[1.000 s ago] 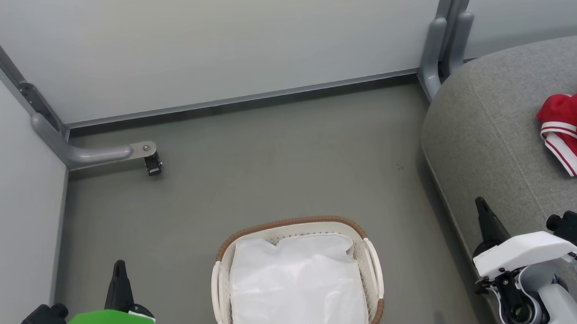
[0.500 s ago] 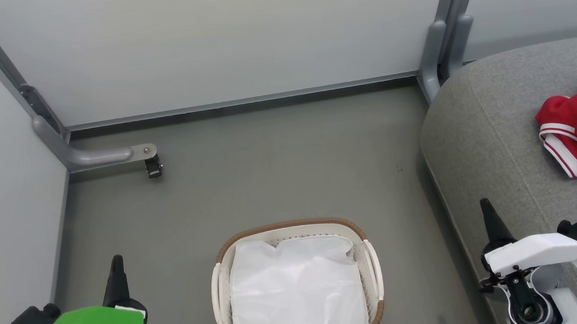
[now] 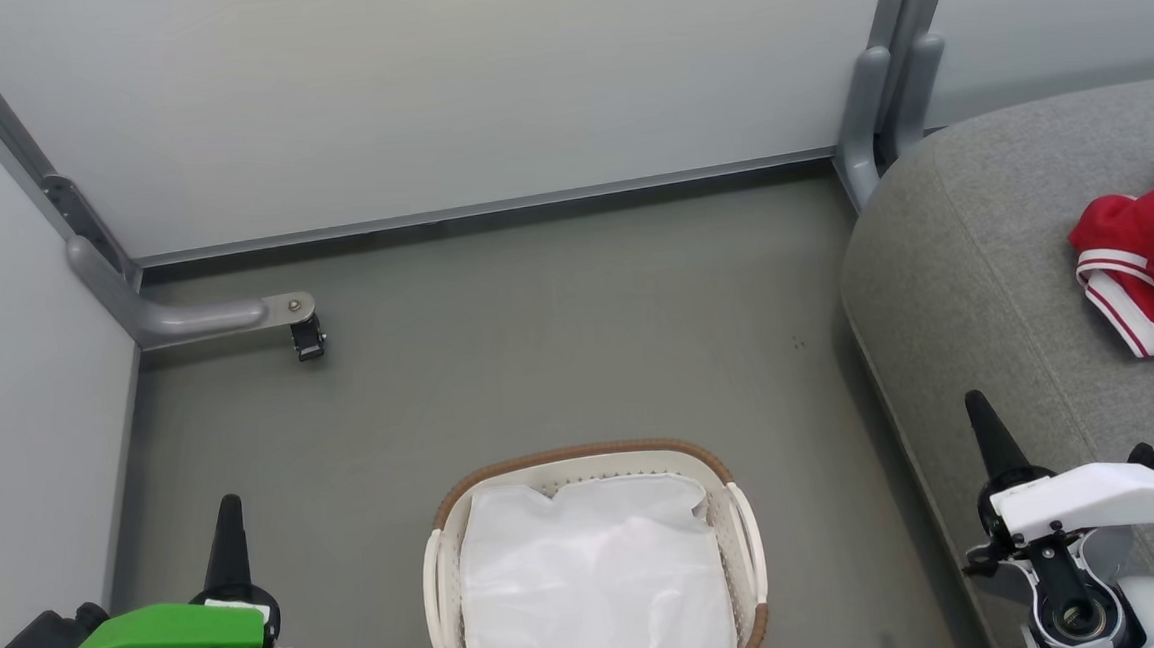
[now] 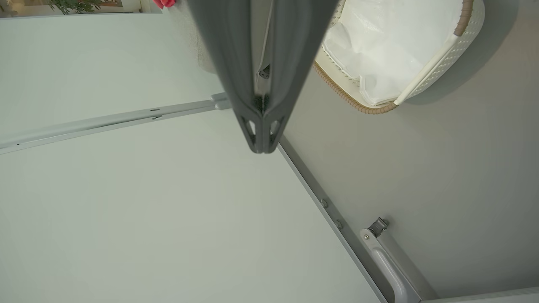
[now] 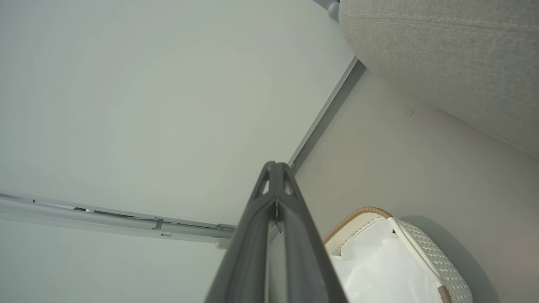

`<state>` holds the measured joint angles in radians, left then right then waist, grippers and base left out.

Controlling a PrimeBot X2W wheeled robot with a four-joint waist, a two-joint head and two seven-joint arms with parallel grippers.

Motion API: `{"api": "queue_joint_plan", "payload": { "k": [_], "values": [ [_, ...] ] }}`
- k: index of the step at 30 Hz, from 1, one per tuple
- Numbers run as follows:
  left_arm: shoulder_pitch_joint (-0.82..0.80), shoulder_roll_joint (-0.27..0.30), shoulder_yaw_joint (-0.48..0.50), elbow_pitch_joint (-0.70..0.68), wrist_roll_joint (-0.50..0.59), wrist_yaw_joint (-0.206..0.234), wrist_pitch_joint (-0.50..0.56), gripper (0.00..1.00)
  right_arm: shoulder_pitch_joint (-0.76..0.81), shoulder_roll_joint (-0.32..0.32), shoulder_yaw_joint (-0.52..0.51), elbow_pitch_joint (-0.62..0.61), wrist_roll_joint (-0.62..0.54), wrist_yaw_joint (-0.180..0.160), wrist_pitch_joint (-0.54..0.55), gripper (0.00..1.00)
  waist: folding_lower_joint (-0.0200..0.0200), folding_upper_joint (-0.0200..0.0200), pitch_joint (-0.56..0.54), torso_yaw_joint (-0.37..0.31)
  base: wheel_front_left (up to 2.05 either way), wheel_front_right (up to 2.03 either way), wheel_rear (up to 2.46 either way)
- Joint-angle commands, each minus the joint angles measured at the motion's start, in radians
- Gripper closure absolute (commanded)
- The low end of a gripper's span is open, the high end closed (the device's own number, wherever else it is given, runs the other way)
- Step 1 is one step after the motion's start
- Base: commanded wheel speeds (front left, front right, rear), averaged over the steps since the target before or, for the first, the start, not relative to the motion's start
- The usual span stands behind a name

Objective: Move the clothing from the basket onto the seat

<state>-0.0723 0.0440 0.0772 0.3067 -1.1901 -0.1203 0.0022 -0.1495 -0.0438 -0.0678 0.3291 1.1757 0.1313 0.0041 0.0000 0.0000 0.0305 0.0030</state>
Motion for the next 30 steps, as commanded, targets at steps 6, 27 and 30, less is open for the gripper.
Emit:
{"api": "queue_joint_plan", "payload": {
  "k": [6,27,30],
  "values": [
    [-0.028,0.007,0.01,-0.017,-0.073,-0.005,0.02,1.0,0.013,-0.006,-0.011,-0.023,0.074,-0.001,0.019,1.0,0.0,0.0,-0.003,0.0,0.0,0.0,0.0],
    [-0.035,0.008,0.026,-0.041,-0.252,-0.01,0.069,1.0,0.031,-0.008,-0.031,-0.057,0.26,-0.001,0.067,1.0,0.0,0.0,-0.014,-0.002,0.0,0.0,0.0],
    [-0.035,0.009,0.028,-0.044,-0.274,-0.01,0.075,1.0,0.033,-0.008,-0.033,-0.061,0.283,-0.001,0.073,1.0,0.0,0.0,-0.016,-0.002,0.0,0.0,0.0]
  ]
}}
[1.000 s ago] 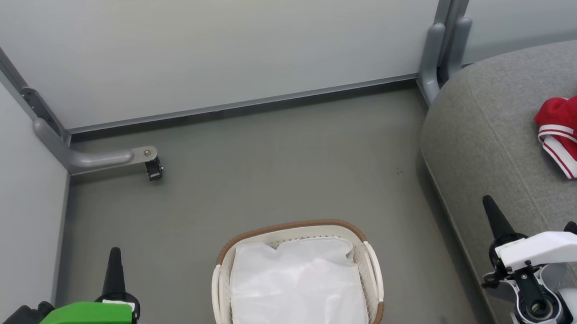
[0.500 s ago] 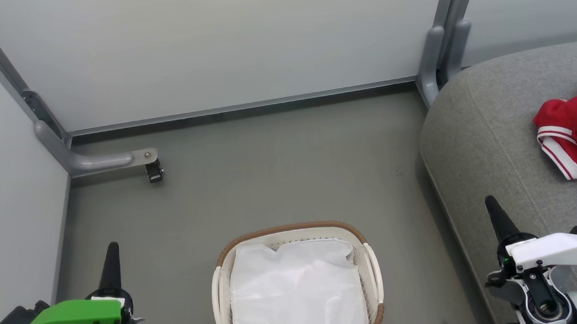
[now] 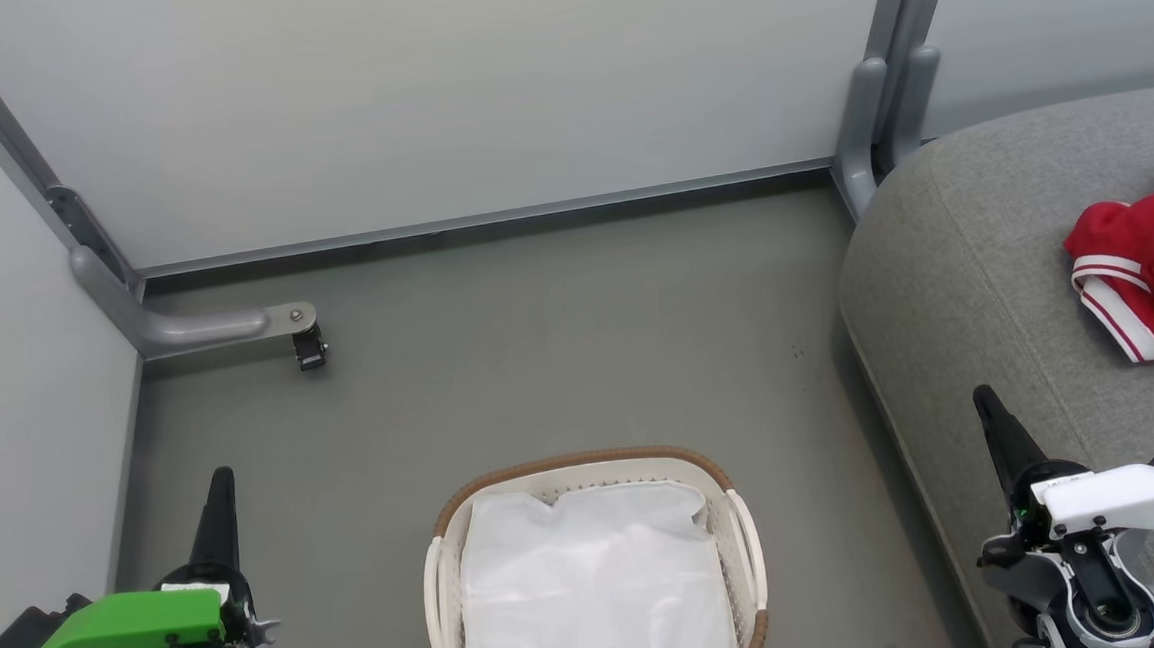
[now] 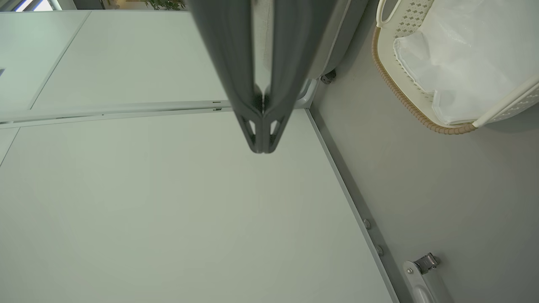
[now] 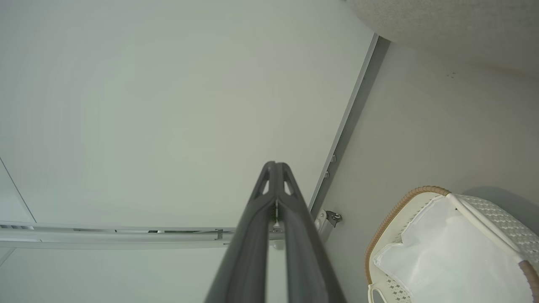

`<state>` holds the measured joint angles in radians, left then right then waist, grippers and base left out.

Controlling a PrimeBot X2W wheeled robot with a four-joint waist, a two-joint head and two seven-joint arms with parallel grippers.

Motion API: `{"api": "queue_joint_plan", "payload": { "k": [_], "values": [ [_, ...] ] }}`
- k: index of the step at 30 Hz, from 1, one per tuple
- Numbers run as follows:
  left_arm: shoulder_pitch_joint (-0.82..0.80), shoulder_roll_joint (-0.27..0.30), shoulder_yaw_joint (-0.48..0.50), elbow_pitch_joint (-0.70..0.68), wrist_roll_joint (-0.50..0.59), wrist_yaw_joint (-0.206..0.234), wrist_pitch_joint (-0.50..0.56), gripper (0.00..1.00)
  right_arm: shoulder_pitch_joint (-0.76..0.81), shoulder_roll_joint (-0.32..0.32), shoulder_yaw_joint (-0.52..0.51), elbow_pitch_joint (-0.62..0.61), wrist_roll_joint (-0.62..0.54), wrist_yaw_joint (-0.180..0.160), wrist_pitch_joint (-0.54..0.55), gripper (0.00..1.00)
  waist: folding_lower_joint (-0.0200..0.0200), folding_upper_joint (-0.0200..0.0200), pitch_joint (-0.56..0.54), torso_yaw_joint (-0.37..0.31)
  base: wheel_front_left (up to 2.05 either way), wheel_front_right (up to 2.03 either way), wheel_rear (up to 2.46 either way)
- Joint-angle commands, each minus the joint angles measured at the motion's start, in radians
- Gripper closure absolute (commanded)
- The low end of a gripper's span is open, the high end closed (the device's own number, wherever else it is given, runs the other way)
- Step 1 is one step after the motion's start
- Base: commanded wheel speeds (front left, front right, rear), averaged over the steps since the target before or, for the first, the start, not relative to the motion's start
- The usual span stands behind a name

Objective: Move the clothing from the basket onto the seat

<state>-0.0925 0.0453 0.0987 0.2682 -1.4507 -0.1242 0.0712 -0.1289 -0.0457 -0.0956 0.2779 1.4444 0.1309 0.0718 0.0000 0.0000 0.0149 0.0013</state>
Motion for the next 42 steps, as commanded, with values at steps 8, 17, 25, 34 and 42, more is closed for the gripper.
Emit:
{"api": "queue_joint_plan", "payload": {
  "k": [8,17,25,34,42],
  "values": [
    [-0.02,0.008,0.012,-0.014,-0.078,-0.009,0.023,1.0,0.018,-0.007,-0.012,-0.021,0.081,0.0,0.023,1.0,0.0,0.0,-0.005,-0.001,0.0,0.0,0.0],
    [-0.023,0.008,0.016,-0.023,-0.138,-0.008,0.039,1.0,0.023,-0.007,-0.018,-0.032,0.144,0.0,0.038,1.0,0.0,0.0,-0.009,-0.001,0.0,0.0,0.0],
    [-0.021,0.008,0.018,-0.025,-0.164,-0.009,0.047,1.0,0.027,-0.007,-0.02,-0.037,0.17,0.0,0.046,1.0,0.0,0.0,-0.012,-0.001,0.0,0.0,0.0],
    [-0.021,0.008,0.017,-0.025,-0.164,-0.009,0.047,1.0,0.027,-0.007,-0.02,-0.036,0.17,0.0,0.046,1.0,0.0,0.0,-0.012,-0.001,0.0,0.0,0.0],
    [-0.021,0.008,0.017,-0.025,-0.164,-0.009,0.046,1.0,0.027,-0.007,-0.02,-0.036,0.17,0.0,0.046,1.0,0.0,0.0,-0.012,-0.001,0.0,0.0,0.0]
  ]
}}
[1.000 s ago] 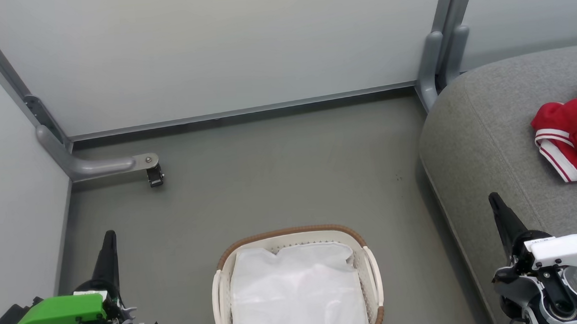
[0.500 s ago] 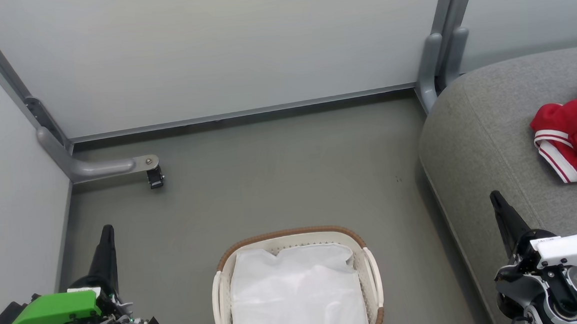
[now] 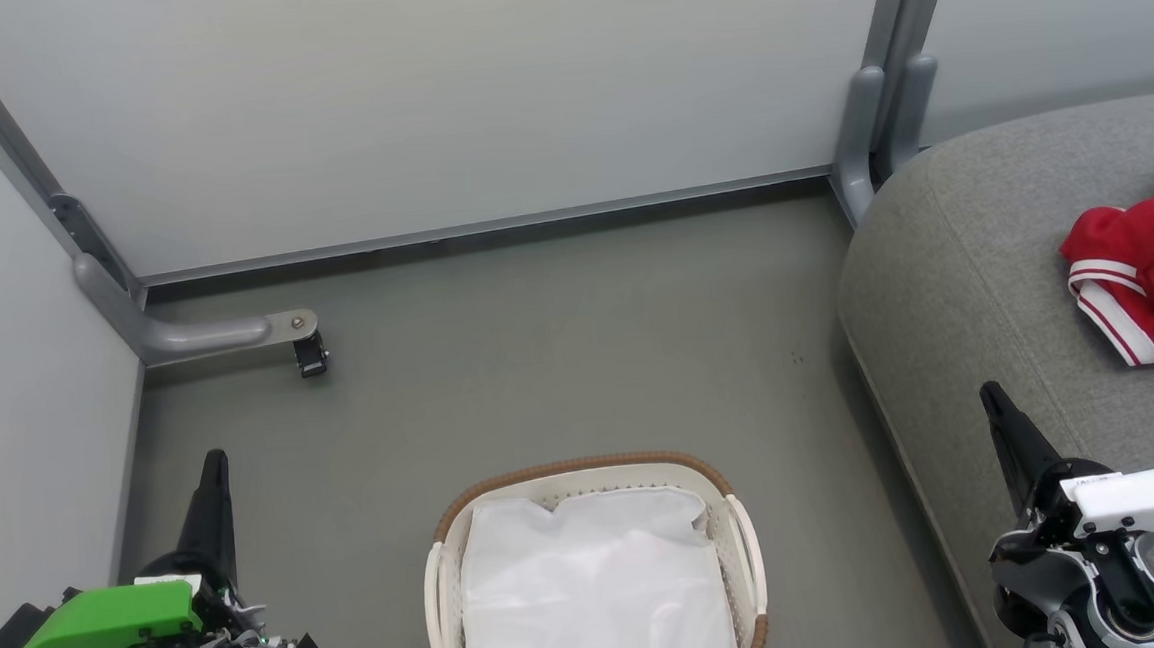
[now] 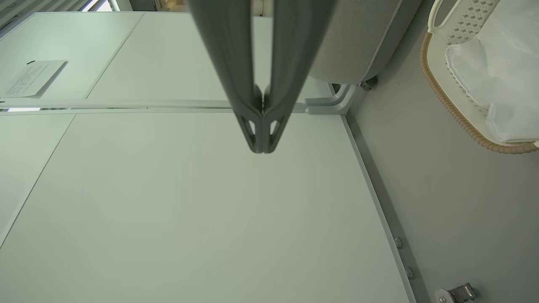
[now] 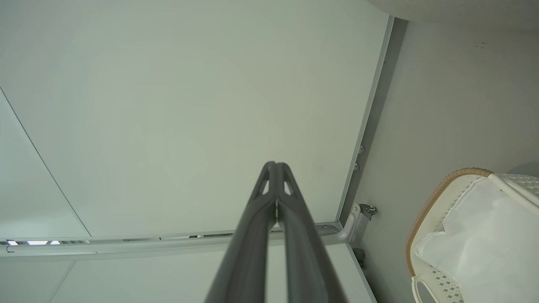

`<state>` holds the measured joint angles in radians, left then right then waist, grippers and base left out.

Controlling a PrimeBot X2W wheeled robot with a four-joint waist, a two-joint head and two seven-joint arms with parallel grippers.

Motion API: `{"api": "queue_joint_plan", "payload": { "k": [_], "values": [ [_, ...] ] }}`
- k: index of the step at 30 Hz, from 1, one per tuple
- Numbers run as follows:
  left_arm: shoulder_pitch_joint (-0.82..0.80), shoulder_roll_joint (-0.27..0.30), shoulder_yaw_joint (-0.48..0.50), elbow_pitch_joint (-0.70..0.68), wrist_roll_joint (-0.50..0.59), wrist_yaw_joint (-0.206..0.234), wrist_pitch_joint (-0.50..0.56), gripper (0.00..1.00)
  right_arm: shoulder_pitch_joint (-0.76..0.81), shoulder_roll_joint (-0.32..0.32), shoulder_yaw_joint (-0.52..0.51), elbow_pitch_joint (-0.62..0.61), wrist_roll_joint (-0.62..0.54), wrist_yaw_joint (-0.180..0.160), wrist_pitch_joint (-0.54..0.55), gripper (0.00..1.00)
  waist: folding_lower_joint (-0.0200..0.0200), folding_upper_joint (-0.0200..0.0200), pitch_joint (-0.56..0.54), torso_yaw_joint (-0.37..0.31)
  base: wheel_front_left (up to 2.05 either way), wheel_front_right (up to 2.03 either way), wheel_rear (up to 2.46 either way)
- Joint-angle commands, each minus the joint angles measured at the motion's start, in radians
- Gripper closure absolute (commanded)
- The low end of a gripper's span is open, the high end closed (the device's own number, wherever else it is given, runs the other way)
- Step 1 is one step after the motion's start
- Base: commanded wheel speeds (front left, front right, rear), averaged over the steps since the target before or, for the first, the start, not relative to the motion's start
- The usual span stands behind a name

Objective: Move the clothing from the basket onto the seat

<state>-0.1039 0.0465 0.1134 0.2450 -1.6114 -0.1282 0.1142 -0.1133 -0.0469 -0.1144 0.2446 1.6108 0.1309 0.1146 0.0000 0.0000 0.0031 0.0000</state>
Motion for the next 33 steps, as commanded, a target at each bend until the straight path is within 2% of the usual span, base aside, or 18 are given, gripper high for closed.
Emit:
{"api": "queue_joint_plan", "payload": {
  "k": [1,33],
  "values": [
    [-0.009,0.007,0.003,-0.001,-0.003,-0.005,0.004,1.0,0.011,-0.006,-0.001,-0.003,0.004,0.0,0.003,1.0,0.0,0.0,0.0,0.0,0.0,0.0,0.0],
    [-0.009,0.007,0.003,-0.002,-0.003,-0.005,0.003,1.0,0.011,-0.006,-0.001,-0.003,0.004,0.0,0.003,1.0,0.0,0.0,0.0,0.0,0.0,0.0,0.0]
  ]
}}
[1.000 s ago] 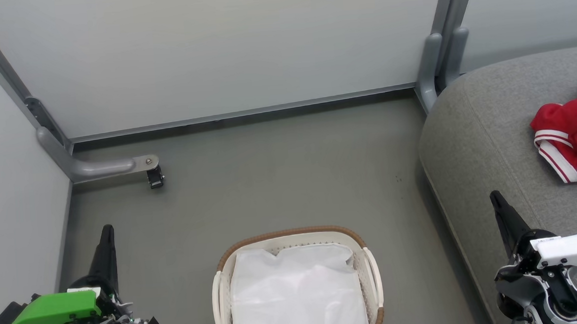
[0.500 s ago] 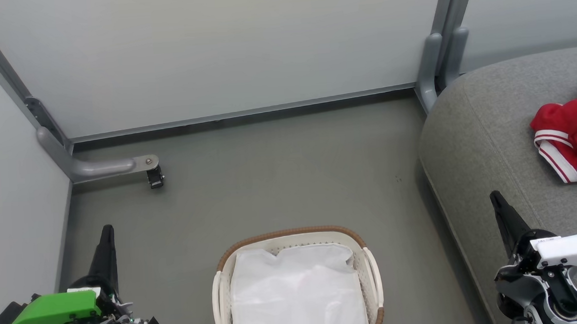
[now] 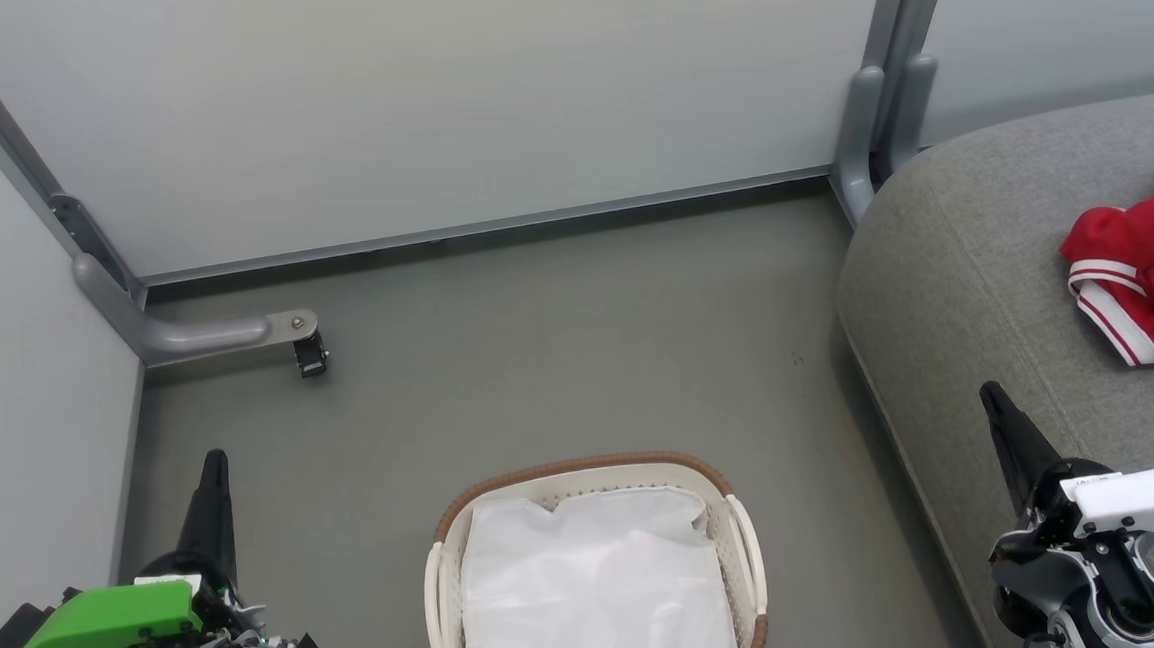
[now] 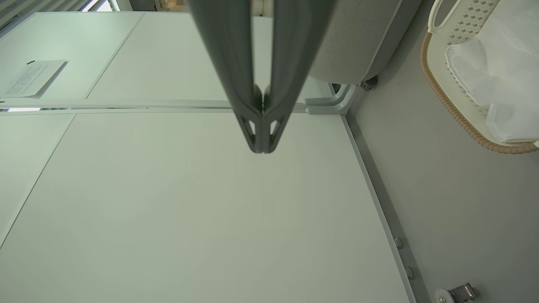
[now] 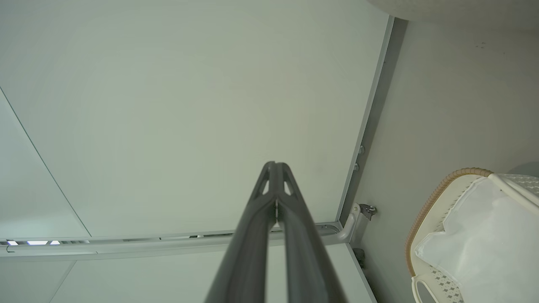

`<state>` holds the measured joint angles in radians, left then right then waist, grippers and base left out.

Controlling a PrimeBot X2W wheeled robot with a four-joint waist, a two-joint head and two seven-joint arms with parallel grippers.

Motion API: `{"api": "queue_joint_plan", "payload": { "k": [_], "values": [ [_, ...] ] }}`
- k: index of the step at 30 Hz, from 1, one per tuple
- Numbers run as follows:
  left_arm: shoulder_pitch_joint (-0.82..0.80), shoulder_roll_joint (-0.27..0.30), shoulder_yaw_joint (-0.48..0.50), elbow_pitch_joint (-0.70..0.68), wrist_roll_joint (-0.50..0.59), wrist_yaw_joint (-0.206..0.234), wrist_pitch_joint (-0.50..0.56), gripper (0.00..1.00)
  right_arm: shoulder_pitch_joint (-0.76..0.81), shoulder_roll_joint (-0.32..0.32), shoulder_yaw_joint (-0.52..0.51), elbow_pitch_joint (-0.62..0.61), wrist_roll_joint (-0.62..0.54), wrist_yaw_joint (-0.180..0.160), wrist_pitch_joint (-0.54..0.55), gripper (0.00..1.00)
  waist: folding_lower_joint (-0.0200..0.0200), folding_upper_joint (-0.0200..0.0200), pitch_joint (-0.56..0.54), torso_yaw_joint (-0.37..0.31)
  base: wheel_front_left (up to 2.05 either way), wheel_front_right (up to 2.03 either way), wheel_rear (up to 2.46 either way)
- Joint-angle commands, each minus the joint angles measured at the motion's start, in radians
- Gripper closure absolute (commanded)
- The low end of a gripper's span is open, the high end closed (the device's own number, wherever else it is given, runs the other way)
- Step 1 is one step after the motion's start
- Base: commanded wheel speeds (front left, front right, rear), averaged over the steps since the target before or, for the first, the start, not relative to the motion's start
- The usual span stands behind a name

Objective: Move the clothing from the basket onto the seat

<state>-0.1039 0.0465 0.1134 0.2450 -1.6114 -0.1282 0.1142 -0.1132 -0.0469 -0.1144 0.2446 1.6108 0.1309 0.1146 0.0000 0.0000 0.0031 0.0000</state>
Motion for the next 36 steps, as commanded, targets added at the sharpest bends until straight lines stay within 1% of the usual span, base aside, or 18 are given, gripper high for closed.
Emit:
{"api": "queue_joint_plan", "payload": {
  "k": [1,36],
  "values": [
    [-0.009,0.007,0.002,-0.002,-0.003,-0.005,0.003,1.0,0.011,-0.006,-0.001,-0.003,0.004,0.0,0.003,1.0,0.0,0.0,0.0,0.0,0.0,0.0,0.0],
    [-0.009,0.007,0.002,-0.002,-0.003,-0.005,0.003,1.0,0.011,-0.006,-0.001,-0.003,0.004,0.0,0.003,1.0,0.0,0.0,0.0,0.0,0.0,0.0,0.0]
  ]
}}
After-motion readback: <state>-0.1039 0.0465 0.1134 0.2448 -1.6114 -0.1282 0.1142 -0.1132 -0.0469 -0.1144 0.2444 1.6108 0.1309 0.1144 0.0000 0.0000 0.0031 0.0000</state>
